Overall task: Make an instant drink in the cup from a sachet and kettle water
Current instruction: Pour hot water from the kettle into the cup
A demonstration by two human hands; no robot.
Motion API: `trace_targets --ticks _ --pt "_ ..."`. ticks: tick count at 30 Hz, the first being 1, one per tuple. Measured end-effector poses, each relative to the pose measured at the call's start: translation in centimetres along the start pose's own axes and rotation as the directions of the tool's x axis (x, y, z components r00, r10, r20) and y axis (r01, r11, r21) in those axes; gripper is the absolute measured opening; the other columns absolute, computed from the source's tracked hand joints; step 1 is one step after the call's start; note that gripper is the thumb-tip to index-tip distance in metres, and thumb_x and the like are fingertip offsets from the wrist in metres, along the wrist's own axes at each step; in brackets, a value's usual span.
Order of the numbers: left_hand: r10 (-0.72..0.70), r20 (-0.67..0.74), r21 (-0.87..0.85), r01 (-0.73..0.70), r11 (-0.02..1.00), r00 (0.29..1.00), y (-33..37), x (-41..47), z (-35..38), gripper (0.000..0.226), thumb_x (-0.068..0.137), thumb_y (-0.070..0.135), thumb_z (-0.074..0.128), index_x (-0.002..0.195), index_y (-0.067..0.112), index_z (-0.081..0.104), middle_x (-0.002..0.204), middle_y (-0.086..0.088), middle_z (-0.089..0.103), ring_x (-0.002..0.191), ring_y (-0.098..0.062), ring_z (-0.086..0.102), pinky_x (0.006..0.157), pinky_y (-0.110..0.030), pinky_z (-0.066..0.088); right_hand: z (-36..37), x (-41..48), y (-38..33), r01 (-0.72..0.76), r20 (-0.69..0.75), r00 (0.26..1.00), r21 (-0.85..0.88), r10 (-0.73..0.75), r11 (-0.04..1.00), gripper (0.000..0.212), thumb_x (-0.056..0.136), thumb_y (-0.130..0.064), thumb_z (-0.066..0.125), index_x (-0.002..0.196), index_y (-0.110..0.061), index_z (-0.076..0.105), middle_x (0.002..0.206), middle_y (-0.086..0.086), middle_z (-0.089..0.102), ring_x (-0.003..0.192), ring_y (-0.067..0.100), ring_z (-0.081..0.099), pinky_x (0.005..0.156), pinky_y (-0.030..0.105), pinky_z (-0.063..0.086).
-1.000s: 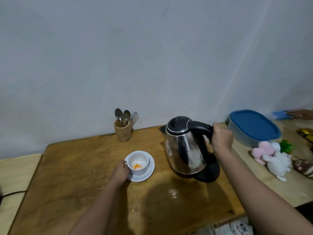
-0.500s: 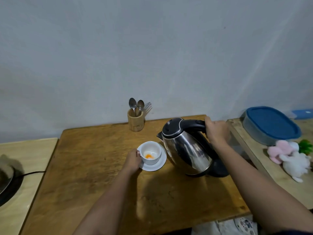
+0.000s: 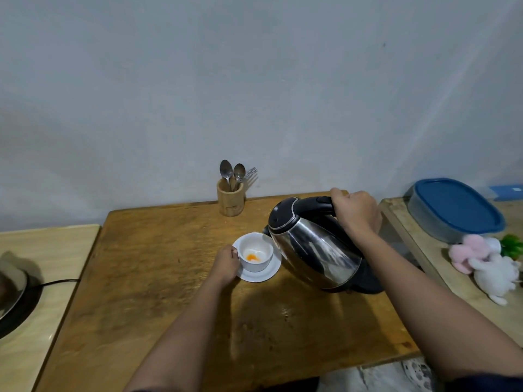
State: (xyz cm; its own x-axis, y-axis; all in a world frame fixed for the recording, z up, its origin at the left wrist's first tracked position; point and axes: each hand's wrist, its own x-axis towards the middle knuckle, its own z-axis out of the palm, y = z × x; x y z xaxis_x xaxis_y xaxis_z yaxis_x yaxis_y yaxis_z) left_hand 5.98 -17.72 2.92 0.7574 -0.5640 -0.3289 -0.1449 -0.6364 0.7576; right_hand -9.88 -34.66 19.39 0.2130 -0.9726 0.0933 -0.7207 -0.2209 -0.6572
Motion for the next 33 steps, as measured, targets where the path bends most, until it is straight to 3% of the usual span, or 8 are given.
trace_targets --ticks 12,18,23,33 --pt "-0.015 -0.013 0.010 0.015 1.000 1.000 -0.3 0.3 0.3 0.028 0.097 0.013 0.034 0.110 -0.001 0.054 0.114 -0.022 0.058 0.088 -0.023 0.050 0.073 -0.033 0.038 0.4 -0.5 0.2 0.054 0.001 0.999 -0.051 -0.054 0.997 0.046 0.080 -0.037 0.050 0.043 -0.013 0.039 0.046 0.000 0.039 0.044 0.019 0.038 0.047 0.024 0.028" --pt "-0.026 -0.045 0.019 0.027 0.999 0.999 -0.3 0.3 0.6 0.032 0.097 0.015 0.034 0.117 0.000 0.053 0.121 -0.022 0.054 0.105 -0.033 0.054 0.086 -0.039 0.045 0.8 -0.5 0.6 0.060 -0.002 0.998 -0.065 -0.060 0.996 0.046 0.080 -0.038 0.050 0.042 -0.013 0.038 0.045 -0.001 0.039 0.044 0.019 0.038 0.047 0.024 0.028" --pt "-0.022 -0.045 0.024 0.024 0.999 0.999 -0.4 0.4 0.7 0.030 0.097 0.013 0.035 0.114 -0.002 0.055 0.120 -0.023 0.055 0.104 -0.032 0.054 0.077 -0.032 0.039 1.1 -0.6 0.6 0.091 -0.001 0.996 -0.065 -0.091 0.994 0.043 0.077 -0.039 0.049 0.044 -0.012 0.043 0.044 -0.001 0.038 0.043 0.019 0.037 0.047 0.023 0.027" --pt "0.001 -0.074 0.021 0.000 1.000 0.997 -0.8 0.5 0.9 0.031 0.098 0.016 0.034 0.117 0.001 0.054 0.122 -0.020 0.053 0.105 -0.030 0.054 0.083 -0.032 0.042 1.2 -0.6 0.6 0.132 0.009 0.991 -0.084 -0.132 0.988 0.044 0.078 -0.036 0.050 0.041 -0.013 0.040 0.042 -0.001 0.037 0.042 0.018 0.036 0.047 0.023 0.025"
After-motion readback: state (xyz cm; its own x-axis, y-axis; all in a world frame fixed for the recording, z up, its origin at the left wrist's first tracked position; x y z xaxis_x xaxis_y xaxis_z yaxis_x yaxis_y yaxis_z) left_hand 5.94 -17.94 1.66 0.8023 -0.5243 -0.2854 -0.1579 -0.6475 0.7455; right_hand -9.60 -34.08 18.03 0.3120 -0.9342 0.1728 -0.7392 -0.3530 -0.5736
